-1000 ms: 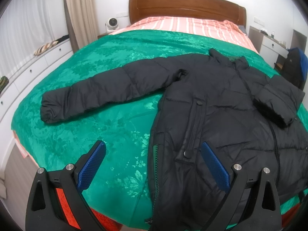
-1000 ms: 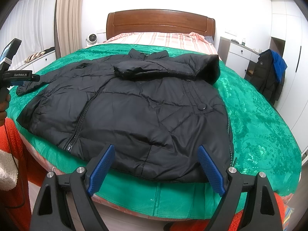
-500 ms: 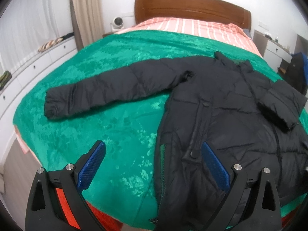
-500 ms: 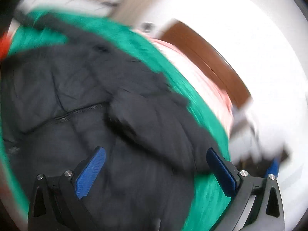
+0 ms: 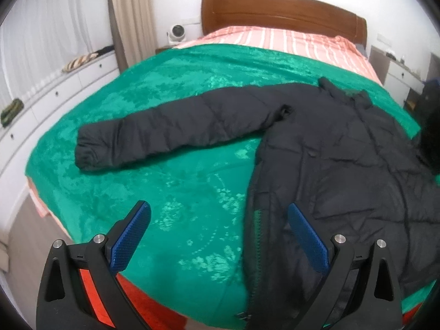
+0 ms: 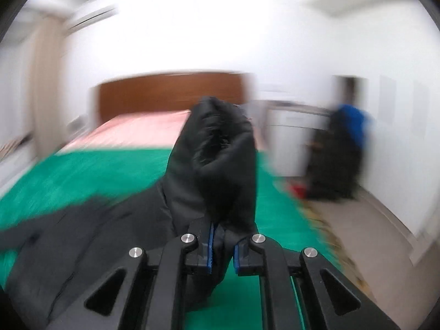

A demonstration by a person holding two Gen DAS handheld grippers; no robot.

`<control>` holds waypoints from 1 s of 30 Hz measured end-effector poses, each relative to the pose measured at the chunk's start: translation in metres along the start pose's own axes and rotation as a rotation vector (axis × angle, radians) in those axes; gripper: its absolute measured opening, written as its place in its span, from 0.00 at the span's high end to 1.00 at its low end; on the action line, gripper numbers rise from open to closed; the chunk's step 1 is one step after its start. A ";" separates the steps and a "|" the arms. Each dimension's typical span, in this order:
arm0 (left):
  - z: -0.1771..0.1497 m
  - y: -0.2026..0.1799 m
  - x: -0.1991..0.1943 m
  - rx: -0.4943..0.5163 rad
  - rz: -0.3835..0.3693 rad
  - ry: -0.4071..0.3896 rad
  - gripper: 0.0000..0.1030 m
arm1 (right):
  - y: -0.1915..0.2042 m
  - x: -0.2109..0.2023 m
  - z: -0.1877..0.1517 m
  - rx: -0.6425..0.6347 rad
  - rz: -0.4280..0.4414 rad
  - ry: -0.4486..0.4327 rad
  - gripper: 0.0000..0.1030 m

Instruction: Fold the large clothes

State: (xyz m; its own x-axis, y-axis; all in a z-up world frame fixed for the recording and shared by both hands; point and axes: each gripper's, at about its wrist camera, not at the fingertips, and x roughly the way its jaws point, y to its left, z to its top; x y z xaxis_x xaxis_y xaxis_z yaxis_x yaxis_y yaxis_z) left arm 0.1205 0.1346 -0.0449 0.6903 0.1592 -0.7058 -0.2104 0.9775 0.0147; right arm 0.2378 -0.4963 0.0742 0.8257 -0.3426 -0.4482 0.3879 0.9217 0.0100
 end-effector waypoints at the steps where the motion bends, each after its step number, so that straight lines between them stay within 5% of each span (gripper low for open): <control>1: 0.000 -0.002 -0.001 -0.003 -0.005 -0.004 0.03 | -0.032 -0.004 0.001 0.033 -0.078 0.000 0.91; 3: -0.001 -0.010 0.000 0.001 -0.016 -0.003 0.03 | -0.092 -0.002 -0.015 0.083 -0.228 0.061 0.91; 5: -0.003 -0.020 0.004 0.021 -0.022 0.017 0.03 | -0.134 0.014 -0.054 0.124 -0.326 0.190 0.78; 7: -0.003 -0.030 0.007 0.042 -0.015 0.035 0.03 | -0.157 0.031 -0.103 0.135 -0.410 0.340 0.32; 8: -0.003 -0.034 0.007 0.052 -0.013 0.039 0.03 | -0.164 0.035 -0.122 0.153 -0.420 0.382 0.26; 12: 0.003 -0.044 -0.006 0.091 -0.014 0.003 0.03 | -0.169 0.010 -0.177 0.282 -0.443 0.413 0.24; 15: 0.011 -0.052 -0.015 0.093 -0.033 -0.018 0.03 | -0.129 -0.034 -0.194 0.332 -0.316 0.319 0.20; 20: 0.020 -0.077 -0.023 0.073 -0.107 -0.003 0.03 | -0.009 -0.101 -0.228 0.320 0.016 0.155 0.12; 26: 0.021 -0.108 -0.029 0.097 -0.144 -0.011 0.03 | 0.104 -0.132 -0.248 0.019 0.263 0.089 0.11; 30: 0.013 -0.118 -0.020 0.088 -0.168 0.001 0.03 | 0.137 -0.137 -0.261 -0.073 0.413 0.090 0.10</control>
State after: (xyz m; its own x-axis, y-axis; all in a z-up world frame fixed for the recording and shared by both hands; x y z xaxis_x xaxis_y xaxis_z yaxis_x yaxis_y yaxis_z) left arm 0.1407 0.0174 -0.0233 0.7098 -0.0069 -0.7044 -0.0311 0.9987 -0.0412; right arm 0.0709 -0.2755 -0.0967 0.8654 0.0719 -0.4960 -0.0005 0.9898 0.1427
